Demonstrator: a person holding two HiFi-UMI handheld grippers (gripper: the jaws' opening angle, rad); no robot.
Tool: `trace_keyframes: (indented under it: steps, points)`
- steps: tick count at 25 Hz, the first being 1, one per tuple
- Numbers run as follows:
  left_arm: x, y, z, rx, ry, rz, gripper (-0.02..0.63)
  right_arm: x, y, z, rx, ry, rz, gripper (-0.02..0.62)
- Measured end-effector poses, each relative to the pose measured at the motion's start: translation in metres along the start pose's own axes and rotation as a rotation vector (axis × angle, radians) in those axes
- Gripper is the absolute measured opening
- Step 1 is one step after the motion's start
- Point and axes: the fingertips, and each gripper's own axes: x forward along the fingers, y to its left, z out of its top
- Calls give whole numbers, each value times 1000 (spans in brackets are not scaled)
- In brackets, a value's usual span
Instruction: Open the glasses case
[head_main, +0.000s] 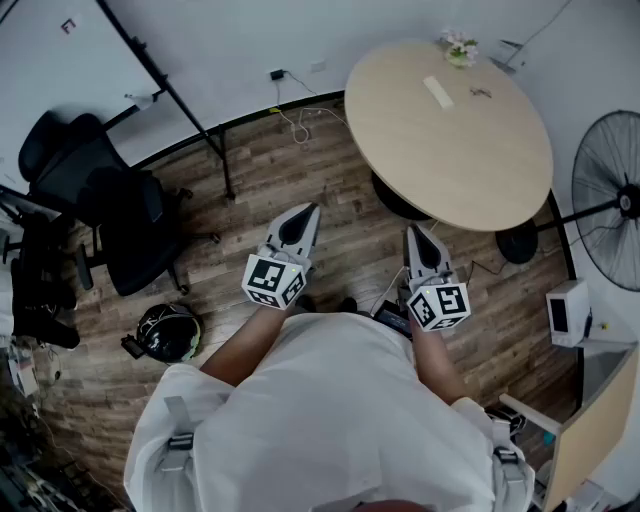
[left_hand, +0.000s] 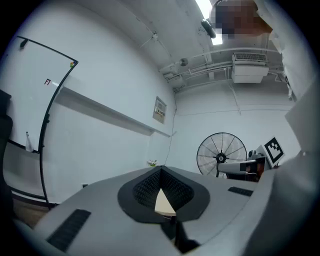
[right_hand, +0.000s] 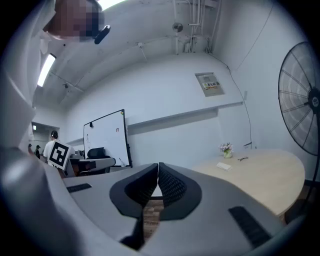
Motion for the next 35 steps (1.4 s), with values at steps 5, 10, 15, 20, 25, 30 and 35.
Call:
trace_keyframes:
  steps: [5, 10, 15, 20, 25, 30, 35]
  points:
    - [16, 12, -3, 8, 13, 73, 9, 29, -27, -3, 3, 11, 58, 25]
    - [17, 7, -18, -13, 56, 84, 9, 20, -38, -6, 7, -3, 70, 26]
    - [28, -14, -21, -3, 52, 12, 11, 14, -48, -3, 15, -45, 103, 26]
    - [41, -18, -28, 37, 76, 41, 11, 20, -69, -16, 6, -10, 103, 26]
    - [46, -35, -56, -33, 132, -25, 11, 25, -85, -43, 37, 49, 126, 26]
    - [53, -20, -70, -19, 174, -36, 11, 51, -86, -54, 56, 74, 119, 26]
    - [88, 18, -49, 20, 123, -88, 11, 93, -88, -41, 21, 88, 91, 26]
